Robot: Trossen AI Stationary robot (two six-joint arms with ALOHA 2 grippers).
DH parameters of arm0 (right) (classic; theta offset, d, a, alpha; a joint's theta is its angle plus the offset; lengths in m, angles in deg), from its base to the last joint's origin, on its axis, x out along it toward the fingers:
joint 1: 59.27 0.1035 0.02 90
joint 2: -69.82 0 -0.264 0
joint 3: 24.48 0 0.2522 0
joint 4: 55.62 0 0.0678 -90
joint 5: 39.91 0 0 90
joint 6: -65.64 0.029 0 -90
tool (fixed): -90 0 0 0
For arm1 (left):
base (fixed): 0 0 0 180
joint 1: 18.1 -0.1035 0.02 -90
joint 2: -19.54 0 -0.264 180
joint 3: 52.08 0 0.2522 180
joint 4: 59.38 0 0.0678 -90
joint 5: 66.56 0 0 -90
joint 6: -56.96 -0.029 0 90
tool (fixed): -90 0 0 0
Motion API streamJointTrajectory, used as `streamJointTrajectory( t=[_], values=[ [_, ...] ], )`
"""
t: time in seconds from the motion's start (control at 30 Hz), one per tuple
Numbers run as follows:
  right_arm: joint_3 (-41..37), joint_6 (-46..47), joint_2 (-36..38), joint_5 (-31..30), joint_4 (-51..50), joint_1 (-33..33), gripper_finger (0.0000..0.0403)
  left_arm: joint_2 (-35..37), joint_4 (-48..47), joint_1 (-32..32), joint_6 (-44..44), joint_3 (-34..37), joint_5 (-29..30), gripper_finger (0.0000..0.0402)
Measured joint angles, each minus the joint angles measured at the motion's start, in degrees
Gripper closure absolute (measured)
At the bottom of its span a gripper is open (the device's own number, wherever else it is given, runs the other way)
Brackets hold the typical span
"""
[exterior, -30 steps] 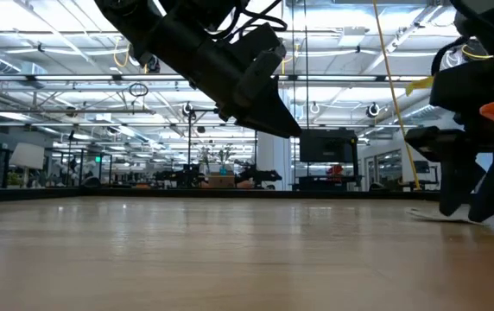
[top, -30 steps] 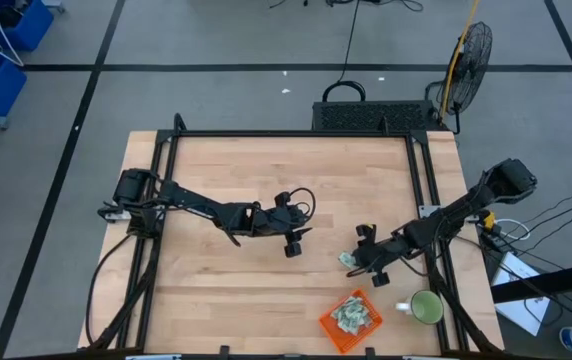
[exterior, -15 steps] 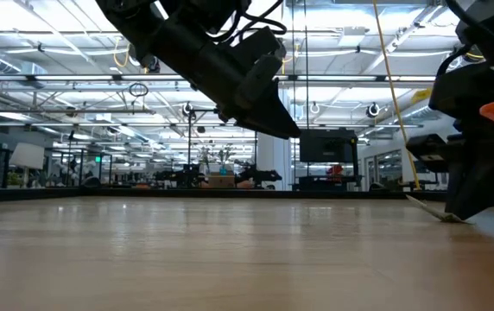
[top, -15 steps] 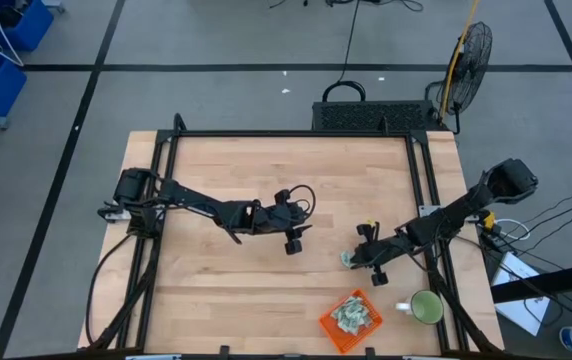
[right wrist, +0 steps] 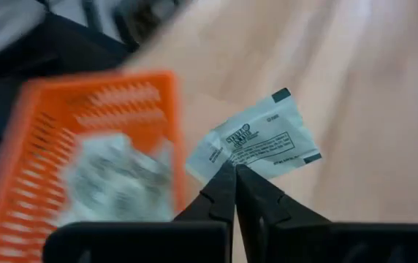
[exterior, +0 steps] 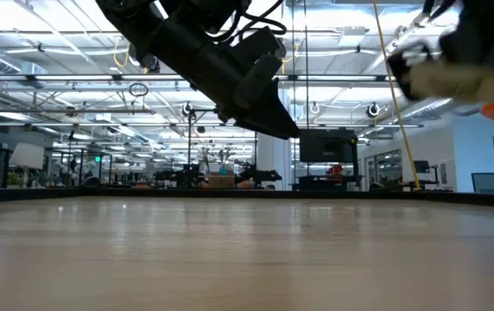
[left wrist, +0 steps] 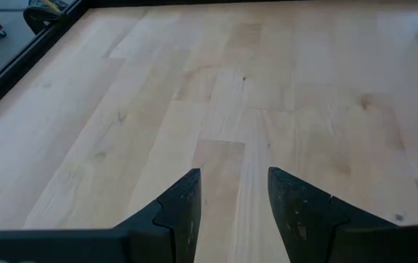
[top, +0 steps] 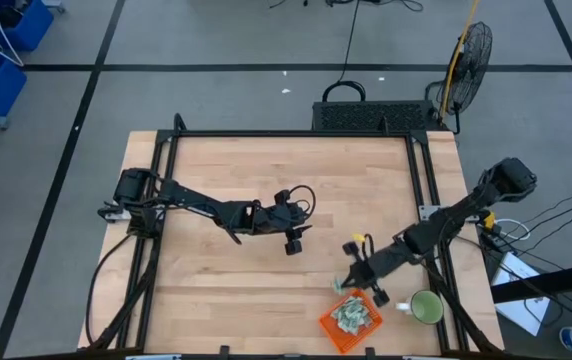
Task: Pick and place Stevia / Truvia into bins
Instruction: Put the stevia packet into the orange bin
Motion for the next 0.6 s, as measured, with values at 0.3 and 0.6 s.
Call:
streamJointTrajectory(
  t=[0.3,0.6],
  values=[
    [4.9,10.6,-10.2,-0.2,2.8,8.6,0.0395,0.0,0.0,1.1,1.7,0.0,0.0,0.0236],
    [8.3,12.6,-14.4,-9.3,1.0,11.7,0.0345,0.0,1.4,2.5,4.5,0.0,0.0,0.0236]
  ],
)
